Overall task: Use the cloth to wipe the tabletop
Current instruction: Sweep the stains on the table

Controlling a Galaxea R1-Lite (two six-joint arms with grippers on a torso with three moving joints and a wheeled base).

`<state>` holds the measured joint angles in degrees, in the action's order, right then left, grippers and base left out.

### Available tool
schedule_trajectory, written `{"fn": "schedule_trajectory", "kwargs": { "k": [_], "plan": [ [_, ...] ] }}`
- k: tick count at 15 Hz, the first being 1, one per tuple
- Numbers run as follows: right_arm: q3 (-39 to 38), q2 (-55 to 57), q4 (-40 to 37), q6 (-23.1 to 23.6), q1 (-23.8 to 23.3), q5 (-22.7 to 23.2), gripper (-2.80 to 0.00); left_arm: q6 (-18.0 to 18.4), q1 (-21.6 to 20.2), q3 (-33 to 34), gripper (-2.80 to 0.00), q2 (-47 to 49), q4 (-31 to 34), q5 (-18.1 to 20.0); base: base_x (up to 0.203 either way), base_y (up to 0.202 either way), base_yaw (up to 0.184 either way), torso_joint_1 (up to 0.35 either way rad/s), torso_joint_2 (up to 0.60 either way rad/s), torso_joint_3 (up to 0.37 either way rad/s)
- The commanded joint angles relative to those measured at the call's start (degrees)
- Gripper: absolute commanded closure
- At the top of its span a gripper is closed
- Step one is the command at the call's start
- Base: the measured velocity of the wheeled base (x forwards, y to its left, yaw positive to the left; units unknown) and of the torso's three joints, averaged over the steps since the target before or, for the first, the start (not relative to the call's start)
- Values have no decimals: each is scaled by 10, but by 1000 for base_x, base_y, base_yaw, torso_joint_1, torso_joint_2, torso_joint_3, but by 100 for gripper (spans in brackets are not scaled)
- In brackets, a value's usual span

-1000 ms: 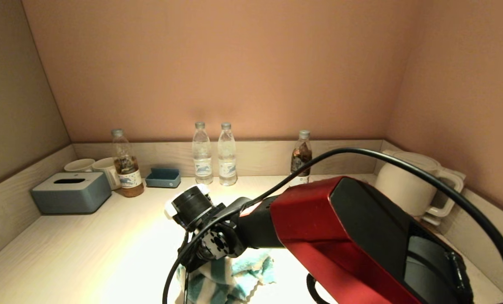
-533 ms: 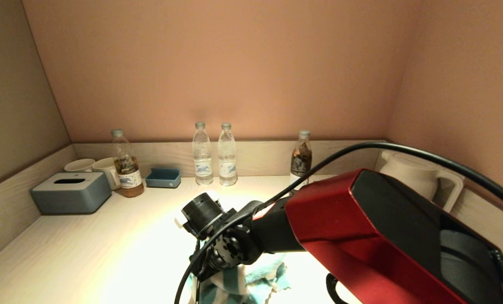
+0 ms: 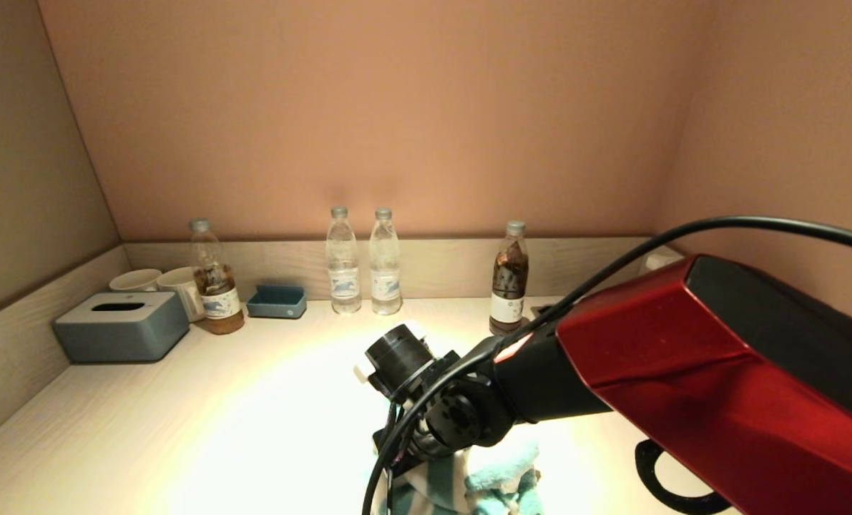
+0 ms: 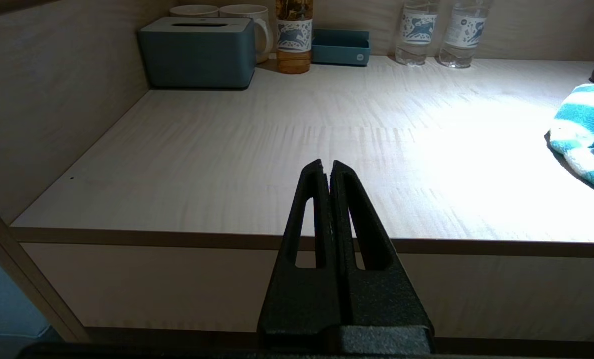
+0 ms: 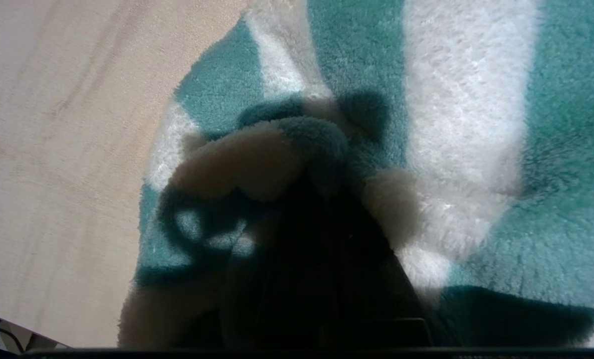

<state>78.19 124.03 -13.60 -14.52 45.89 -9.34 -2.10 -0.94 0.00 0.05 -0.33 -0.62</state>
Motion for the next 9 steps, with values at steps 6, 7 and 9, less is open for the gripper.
{"fn": "schedule_trajectory", "kwargs": {
  "k": [6, 7, 9],
  "plan": [
    [-176, -107, 90, 5, -104, -3, 0, 0, 0, 0, 0, 0, 0, 0, 0, 0, 0, 0, 0, 0],
    [-184, -118, 90, 6, -122, -3, 0, 0, 0, 0, 0, 0, 0, 0, 0, 0, 0, 0, 0, 0],
    [-195, -128, 90, 9, -158, -3, 0, 0, 0, 0, 0, 0, 0, 0, 0, 0, 0, 0, 0, 0]
  ]
}}
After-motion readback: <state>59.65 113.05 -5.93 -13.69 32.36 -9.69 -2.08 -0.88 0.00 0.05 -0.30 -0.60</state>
